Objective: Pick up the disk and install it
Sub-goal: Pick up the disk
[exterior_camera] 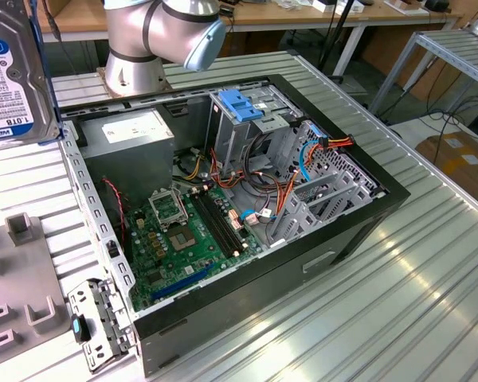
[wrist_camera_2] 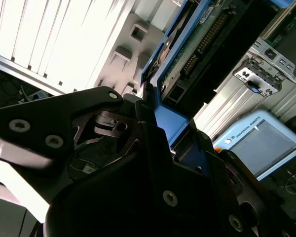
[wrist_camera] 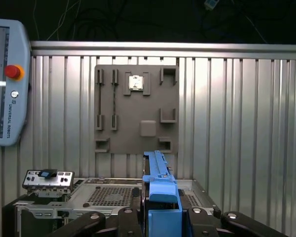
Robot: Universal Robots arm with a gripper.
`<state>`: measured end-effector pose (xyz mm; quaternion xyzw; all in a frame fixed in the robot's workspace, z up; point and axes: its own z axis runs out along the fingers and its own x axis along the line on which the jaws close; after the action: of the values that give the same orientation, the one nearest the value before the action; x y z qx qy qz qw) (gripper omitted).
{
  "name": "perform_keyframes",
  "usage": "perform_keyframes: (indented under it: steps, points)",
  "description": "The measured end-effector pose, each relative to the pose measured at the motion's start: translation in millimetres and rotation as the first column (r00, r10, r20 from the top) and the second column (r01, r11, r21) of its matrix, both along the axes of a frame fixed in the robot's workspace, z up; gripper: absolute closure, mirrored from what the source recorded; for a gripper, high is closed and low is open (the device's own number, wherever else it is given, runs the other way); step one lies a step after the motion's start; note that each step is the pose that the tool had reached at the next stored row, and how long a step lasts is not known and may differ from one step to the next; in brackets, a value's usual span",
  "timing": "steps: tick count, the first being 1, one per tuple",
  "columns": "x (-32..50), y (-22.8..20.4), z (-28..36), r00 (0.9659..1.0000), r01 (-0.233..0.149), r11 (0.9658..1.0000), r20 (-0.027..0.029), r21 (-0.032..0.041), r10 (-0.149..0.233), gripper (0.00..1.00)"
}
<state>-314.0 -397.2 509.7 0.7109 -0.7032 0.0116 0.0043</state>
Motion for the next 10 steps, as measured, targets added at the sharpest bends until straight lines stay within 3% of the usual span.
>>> perform_keyframes:
  steps: [10]
  points:
    - [2.6,-3.3,-2.4,1.0,0.0,1.0,0.0,0.0,0.0,0.63]
